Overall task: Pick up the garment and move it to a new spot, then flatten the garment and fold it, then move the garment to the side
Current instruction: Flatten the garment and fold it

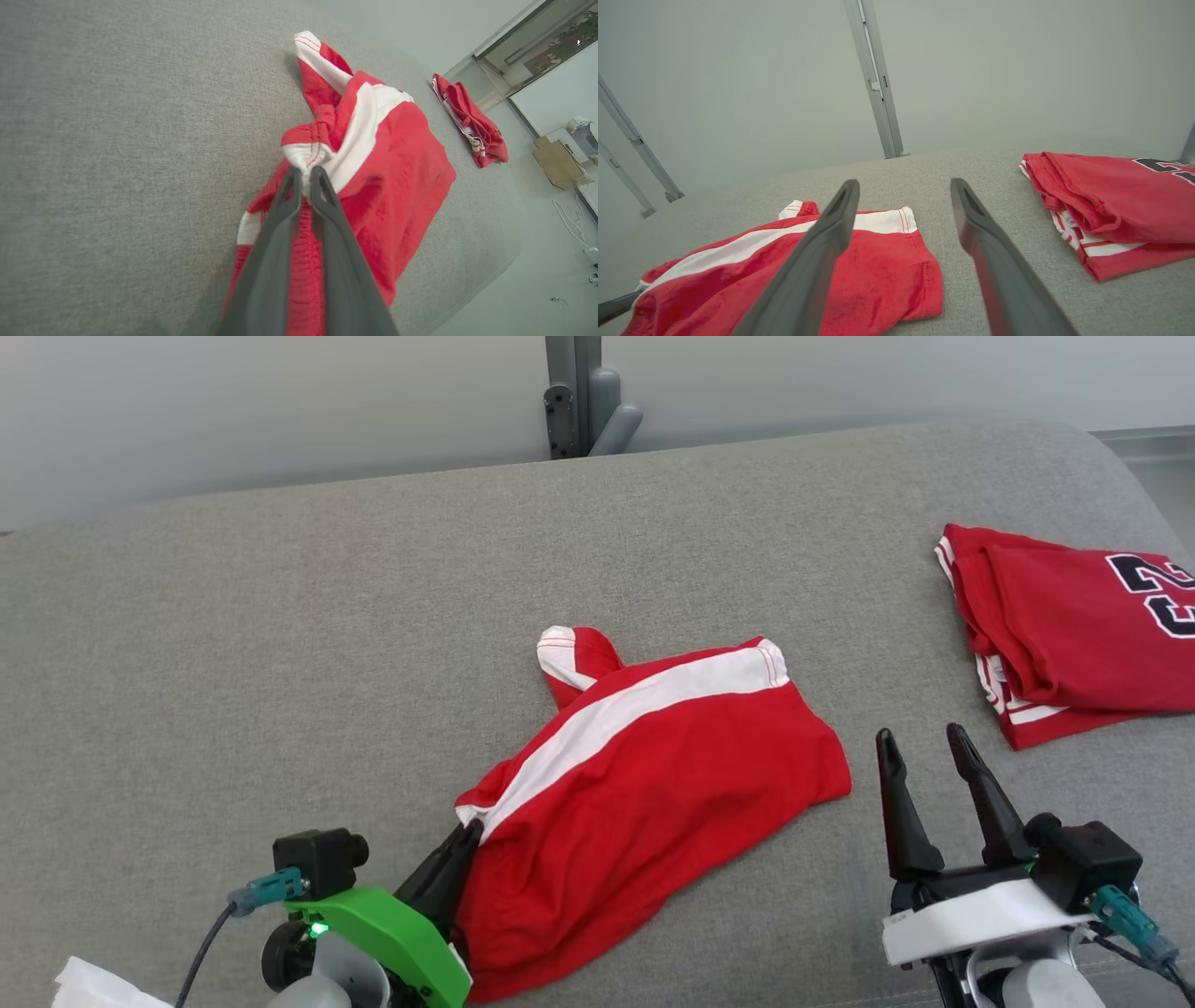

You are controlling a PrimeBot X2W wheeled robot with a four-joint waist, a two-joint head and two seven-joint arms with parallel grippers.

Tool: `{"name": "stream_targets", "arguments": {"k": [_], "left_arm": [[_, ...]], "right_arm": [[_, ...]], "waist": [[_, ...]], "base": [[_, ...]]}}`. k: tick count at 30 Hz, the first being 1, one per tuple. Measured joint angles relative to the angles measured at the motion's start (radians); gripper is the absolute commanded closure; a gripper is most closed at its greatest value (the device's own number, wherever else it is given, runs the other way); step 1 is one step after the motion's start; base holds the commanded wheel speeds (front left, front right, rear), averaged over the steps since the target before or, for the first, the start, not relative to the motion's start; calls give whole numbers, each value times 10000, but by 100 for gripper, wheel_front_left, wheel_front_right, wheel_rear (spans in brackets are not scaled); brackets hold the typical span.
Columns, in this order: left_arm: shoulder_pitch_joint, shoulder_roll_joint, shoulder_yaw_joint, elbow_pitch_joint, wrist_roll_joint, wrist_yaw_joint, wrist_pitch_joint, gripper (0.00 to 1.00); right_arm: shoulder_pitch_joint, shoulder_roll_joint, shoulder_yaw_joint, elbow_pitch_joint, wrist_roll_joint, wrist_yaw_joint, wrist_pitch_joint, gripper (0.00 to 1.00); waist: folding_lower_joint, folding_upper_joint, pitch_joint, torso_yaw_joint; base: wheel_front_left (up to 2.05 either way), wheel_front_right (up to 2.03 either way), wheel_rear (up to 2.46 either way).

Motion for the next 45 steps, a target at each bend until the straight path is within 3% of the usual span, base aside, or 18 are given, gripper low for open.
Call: {"name": "stream_targets", "arguments": {"k": [5, 11, 21, 32, 33, 34, 36, 45], "left_arm": [[33, 454, 127, -627, 109, 8, -59, 100], [103, 849, 201, -1174, 109, 104, 59, 100], [-37, 1057, 199, -1628, 207, 171, 236, 100], [-228, 1131, 174, -1546, 215, -94, 261, 100], [-234, 1129, 174, -1513, 215, -104, 261, 100], [-243, 1124, 174, -1484, 213, -105, 259, 100], [-269, 1104, 182, -1407, 213, -121, 245, 100], [-260, 1064, 217, -1164, 215, -81, 38, 100]], "right_arm": [[-753, -8, 8, 1298, 426, -2, 0, 0], [-2793, 12, 378, 4520, 188, -2, 2, 0], [-6445, 6, 520, 8867, 568, -2, 1396, 0], [-7898, 12, 1695, 11122, 1156, -2, 1764, 0], [-7951, 12, 1839, 11198, 1260, -2, 1762, 19], [-8007, 4, 1969, 11250, 1352, -2, 1749, 50], [-8054, 2, 2426, 11329, 1649, -4, 1659, 100], [-8307, 4, 3398, 11689, 1910, -2, 1101, 100]], "waist": [[0, 0, -16, 244], [0, 0, 107, 439], [0, 0, 534, 744], [0, 0, 1056, 1213], [0, 0, 1076, 1234], [0, 0, 1087, 1248], [0, 0, 1067, 1237], [0, 0, 800, 1003]], "base": [[0, 0, 0], [0, 0, 0], [0, 0, 0], [0, 0, 0], [0, 0, 0], [0, 0, 0], [0, 0, 0], [0, 0, 0]]}}
